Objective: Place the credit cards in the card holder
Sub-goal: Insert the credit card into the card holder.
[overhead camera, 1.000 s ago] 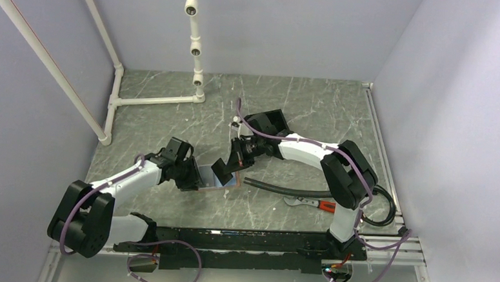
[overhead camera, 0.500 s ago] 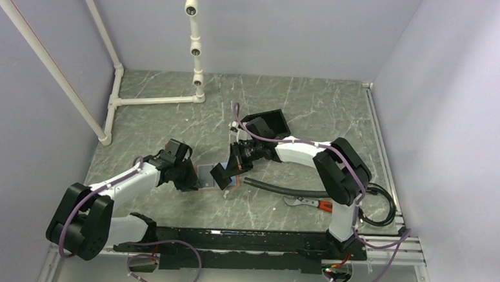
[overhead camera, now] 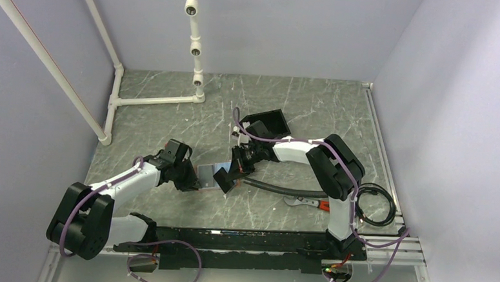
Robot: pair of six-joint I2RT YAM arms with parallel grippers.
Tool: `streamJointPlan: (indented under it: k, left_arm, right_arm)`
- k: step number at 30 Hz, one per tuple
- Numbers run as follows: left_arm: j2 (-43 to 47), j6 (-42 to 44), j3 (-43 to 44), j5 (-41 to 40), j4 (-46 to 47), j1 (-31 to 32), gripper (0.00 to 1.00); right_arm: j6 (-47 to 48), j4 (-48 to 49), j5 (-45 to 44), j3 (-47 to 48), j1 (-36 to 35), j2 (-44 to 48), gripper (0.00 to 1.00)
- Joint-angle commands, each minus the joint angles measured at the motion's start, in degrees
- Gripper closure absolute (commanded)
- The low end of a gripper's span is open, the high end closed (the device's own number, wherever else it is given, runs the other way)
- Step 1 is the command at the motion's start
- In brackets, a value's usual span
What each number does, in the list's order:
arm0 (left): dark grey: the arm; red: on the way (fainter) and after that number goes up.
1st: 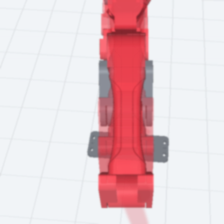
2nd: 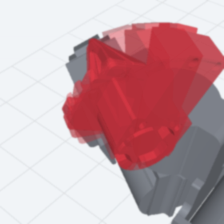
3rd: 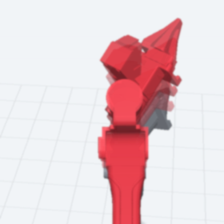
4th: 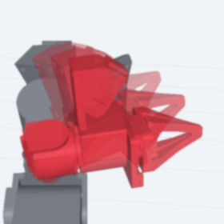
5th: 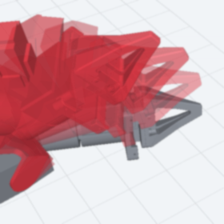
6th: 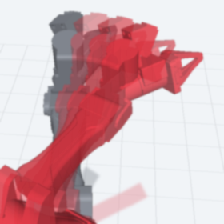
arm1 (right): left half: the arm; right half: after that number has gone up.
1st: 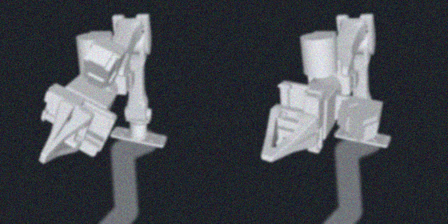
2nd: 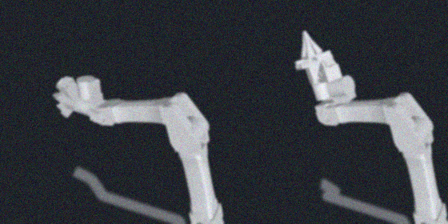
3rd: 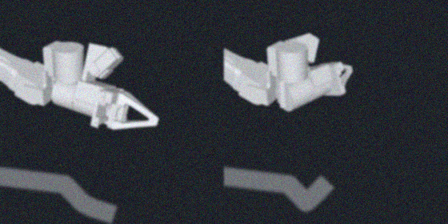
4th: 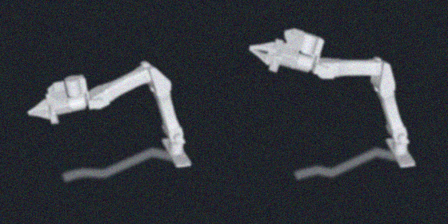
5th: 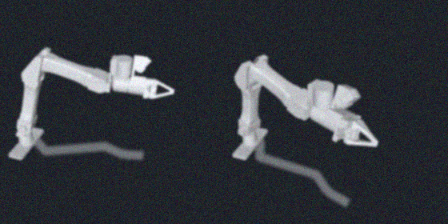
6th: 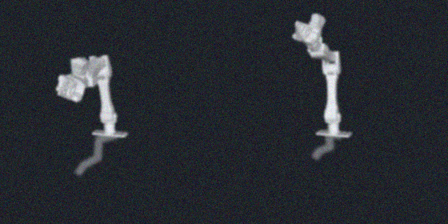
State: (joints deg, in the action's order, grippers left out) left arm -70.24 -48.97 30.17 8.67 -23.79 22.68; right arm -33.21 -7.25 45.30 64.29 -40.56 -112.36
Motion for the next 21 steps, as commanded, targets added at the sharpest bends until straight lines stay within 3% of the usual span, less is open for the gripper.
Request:
streamJointPlan:
  k: [1, 21]
  left_arm:
    - [-1.56, 0.17, -1.78, -1.05, 0.02, 0.01, 0.78]
    - [-2.79, 1.73, -0.99, -0.76, -0.01, -0.09, 0.8]
  right_arm:
    - [0.78, 0.44, -0.98, 1.07, 0.39, 0.56, 1.0]
    - [-2.28, 6.98, -0.79, 7.68, 0.48, -6.46, 1.0]
